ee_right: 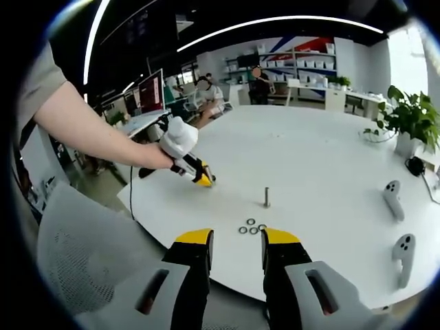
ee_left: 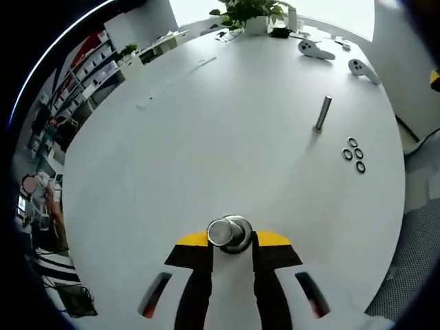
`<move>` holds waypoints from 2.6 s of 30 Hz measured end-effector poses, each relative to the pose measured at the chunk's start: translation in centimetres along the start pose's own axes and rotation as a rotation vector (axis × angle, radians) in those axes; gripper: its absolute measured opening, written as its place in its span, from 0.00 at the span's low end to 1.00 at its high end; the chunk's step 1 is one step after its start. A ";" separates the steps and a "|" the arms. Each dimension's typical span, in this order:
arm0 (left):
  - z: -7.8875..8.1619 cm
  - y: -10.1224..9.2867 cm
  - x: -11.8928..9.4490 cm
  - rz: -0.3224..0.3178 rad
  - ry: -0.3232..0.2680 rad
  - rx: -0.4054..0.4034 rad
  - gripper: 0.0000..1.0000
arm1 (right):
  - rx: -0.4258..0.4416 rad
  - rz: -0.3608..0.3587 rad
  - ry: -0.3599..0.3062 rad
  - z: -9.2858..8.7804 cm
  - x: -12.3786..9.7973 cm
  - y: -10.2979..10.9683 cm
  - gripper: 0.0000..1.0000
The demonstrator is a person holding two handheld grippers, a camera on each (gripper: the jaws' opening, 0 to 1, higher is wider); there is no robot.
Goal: Place the washer onto the threaded stud by aligning its center hole with the stud, sliding it down to the base, and recovering from edge contact or off-axis alignment until the washer reaches the visible bottom stop.
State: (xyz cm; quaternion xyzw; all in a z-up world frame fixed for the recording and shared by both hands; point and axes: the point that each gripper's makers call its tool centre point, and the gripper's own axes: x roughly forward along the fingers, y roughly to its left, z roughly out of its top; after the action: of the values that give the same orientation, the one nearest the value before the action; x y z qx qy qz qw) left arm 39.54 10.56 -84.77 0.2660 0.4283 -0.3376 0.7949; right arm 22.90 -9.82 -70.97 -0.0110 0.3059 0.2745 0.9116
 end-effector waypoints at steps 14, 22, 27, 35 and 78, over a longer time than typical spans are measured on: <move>-0.6 0.0 0.4 0.003 -0.008 -0.049 0.21 | 0.000 0.001 0.001 0.0 0.0 0.0 0.30; -0.6 0.1 -0.2 -0.002 -0.017 -0.066 0.22 | -0.001 -0.002 0.002 -0.1 0.0 0.0 0.30; -0.4 0.6 -0.8 -0.001 -0.042 -0.094 0.23 | -0.002 -0.005 0.006 -0.1 0.0 -0.1 0.30; 0.2 0.3 -1.7 -0.001 -0.078 -0.085 0.27 | -0.007 -0.011 0.009 -0.1 0.1 -0.2 0.30; 0.0 -4.3 -15.3 -0.036 -0.387 -0.154 0.27 | -0.040 -0.057 0.057 -0.9 0.0 -0.7 0.30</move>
State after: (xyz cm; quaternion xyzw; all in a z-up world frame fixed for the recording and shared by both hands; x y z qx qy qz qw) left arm 30.06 12.63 -72.16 0.1268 0.2969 -0.3628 0.8742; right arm 22.74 -10.56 -71.84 -0.0457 0.3257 0.2542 0.9095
